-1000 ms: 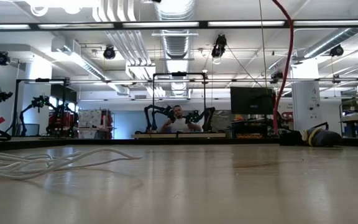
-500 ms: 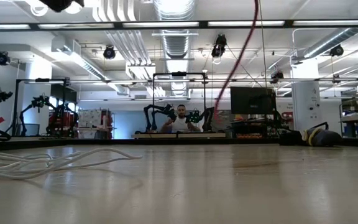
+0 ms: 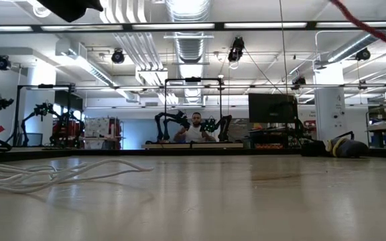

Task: Coil cords
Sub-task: Coil the red wire onto the spool

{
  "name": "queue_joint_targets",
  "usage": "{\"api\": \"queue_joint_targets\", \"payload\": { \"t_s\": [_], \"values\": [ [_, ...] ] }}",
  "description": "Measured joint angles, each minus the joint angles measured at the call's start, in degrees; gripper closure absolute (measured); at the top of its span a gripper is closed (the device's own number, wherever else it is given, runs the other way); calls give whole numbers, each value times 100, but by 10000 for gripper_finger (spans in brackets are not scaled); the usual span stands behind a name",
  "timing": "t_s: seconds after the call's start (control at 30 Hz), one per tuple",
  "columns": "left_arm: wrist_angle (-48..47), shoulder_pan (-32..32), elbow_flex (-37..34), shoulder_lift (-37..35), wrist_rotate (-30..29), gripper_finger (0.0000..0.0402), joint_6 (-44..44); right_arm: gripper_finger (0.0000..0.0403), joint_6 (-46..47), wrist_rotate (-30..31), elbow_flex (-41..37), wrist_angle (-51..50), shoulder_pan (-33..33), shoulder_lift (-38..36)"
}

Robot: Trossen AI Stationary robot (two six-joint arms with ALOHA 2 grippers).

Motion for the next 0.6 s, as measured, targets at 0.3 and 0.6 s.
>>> {"api": "queue_joint_targets", "payload": {
  "t_s": [0.3, 0.6],
  "values": [
    [50, 7, 70, 7, 160, 401, 24, 220, 375, 21, 489, -1086, 131, -149],
    [0, 13, 64, 7, 158, 401, 26, 213, 267, 20, 709, -1082, 171, -277]
  ]
}}
